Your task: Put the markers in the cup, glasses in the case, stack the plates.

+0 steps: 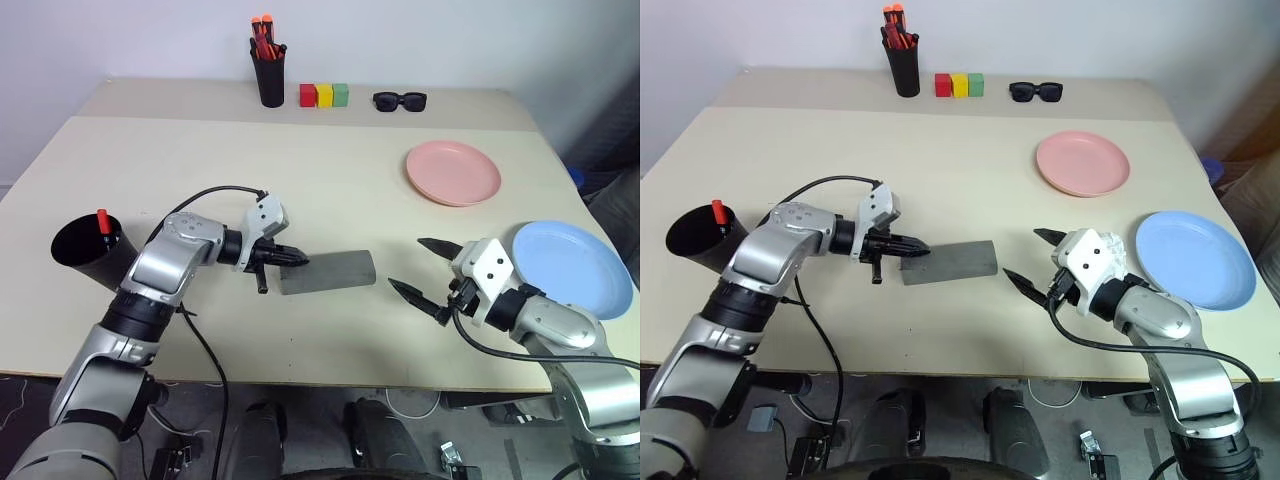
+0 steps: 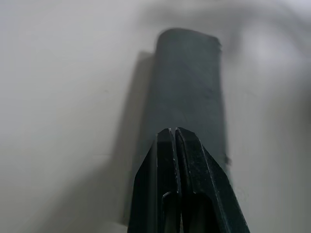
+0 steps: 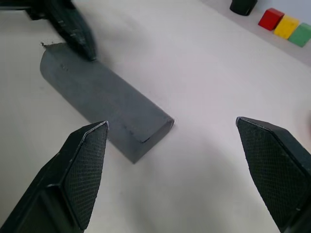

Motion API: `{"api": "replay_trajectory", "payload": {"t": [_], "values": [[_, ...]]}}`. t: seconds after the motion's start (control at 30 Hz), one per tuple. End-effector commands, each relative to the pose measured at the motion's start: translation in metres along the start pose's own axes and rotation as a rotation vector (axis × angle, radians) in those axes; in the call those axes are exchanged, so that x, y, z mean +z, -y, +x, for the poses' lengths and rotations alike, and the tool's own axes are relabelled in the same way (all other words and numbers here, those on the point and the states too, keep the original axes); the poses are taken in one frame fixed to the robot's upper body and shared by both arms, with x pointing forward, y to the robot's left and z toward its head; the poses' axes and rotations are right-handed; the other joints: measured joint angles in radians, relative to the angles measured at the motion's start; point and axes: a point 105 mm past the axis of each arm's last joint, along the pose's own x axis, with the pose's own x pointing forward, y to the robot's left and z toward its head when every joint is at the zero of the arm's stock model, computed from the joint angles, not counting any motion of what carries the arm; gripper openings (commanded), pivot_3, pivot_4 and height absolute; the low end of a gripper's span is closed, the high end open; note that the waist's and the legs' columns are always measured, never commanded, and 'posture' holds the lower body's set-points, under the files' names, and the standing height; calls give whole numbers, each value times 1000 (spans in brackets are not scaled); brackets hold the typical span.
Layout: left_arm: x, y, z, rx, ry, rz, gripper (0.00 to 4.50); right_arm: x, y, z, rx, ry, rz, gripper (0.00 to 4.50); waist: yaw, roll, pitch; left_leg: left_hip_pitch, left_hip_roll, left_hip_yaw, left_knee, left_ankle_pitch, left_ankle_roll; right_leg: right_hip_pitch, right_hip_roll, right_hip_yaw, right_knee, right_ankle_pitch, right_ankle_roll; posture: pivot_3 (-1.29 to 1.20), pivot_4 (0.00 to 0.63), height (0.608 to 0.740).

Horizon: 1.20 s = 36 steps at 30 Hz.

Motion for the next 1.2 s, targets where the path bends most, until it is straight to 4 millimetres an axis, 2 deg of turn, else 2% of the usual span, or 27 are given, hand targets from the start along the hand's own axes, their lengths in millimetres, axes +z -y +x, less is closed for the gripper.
{"api": "replay_trajectory", "payload": {"t": [0.03, 0.1, 0.17, 0.27, 0.33, 0.47, 0.6, 0.8, 0.83, 0.87, 0.9, 1.07, 1.1, 1.2], "values": [[10, 10, -4, -10, 27, 127, 48, 6, 10, 5, -18, 11, -37, 4305, 0, 0, 0, 0, 0, 0, 0, 0, 0, 0, 0, 0, 0, 0, 0, 0, 150, 725], [10, 10, -5, 17, 38, 175, 48, 1, 19, 12, -39, -30, -64, 4305, -3, 0, 0, 0, 0, 0, 0, 0, 0, 0, 0, 0, 0, 0, 0, 0, 150, 725], [18, 0, -8, 112, 107, 191, 48, -9, 36, 22, -91, -112, -138, 4305, -2, 0, 0, 0, 0, 0, 0, 0, 0, 0, 0, 0, 0, 0, 0, 0, 150, 725], [33, -12, -16, 283, 217, 247, 48, -18, 71, 39, -215, -217, -243, 4305, -4, 1, 0, 0, 0, 1, 1, 0, 0, 0, 0, 0, 0, 0, 0, 0, 150, 725], [38, -5, -23, 323, 300, 251, 48, -26, 97, 49, -303, -293, -334, 4305, -8, 1, 0, 0, 0, 1, 1, 0, 0, -1, 0, 1, 1, 0, 0, 0, 150, 725], [40, 9, -35, 400, 429, 165, 48, -43, 130, 67, -382, -406, -483, 4305, -8, 1, 0, 0, 1, 2, -1, 0, 0, -2, 0, 1, 1, 0, 0, 0, 150, 725], [31, 24, -43, 453, 453, 119, 48, -54, 152, 81, -430, -462, -518, 4305, -8, 2, 0, 0, 1, 3, -1, 0, 0, -2, 0, 2, 1, 0, 0, 0, 150, 725], [24, 33, -49, 520, 460, 60, 48, -67, 166, 89, -446, -525, -563, 4305, -13, 2, 0, 1, 0, 3, 0, 0, 0, 0, -1, 2, 1, 0, 0, 0, 150, 725], [23, 33, -50, 528, 460, 56, 0, -68, 167, 89, -446, -529, -566, 3770, -13, 2, 0, 2, 0, 3, 0, 0, 0, 0, -1, 2, 1, 0, 0, 0, 150, 725], [23, 34, -51, 537, 460, 50, 0, -68, 168, 89, -446, -532, -568, 3503, -13, 2, 0, 2, 0, 3, 0, 0, 0, 0, -1, 2, 1, 0, 0, 0, 150, 725], [22, 35, -51, 541, 461, 47, 0, -68, 169, 90, -443, -533, -571, 3048, -14, 2, 0, 2, 0, 3, 0, 0, 0, 0, -1, 2, 1, 0, 0, 0, 150, 725], [23, 40, -51, 541, 465, 38, 0, -68, 171, 89, -438, -529, -578, 377, -26, 2, 0, 2, 0, 3, -1, 0, 0, 0, -1, 2, 1, 1, 0, 0, 150, 725], [23, 41, -50, 534, 466, 36, 0, -67, 172, 88, -444, -524, -582, 52, -30, 2, 0, 2, 0, 3, -1, 0, 0, 0, -1, 2, 1, 1, 0, 0, 150, 725], [23, 43, -48, 519, 468, 33, 0, -62, 175, 85, -469, -499, -613, 52, -36, 3, 1, 2, 0, 2, -1, 0, 0, 0, -1, 2, 2, 1, 0, 0, 150, 725]]}}
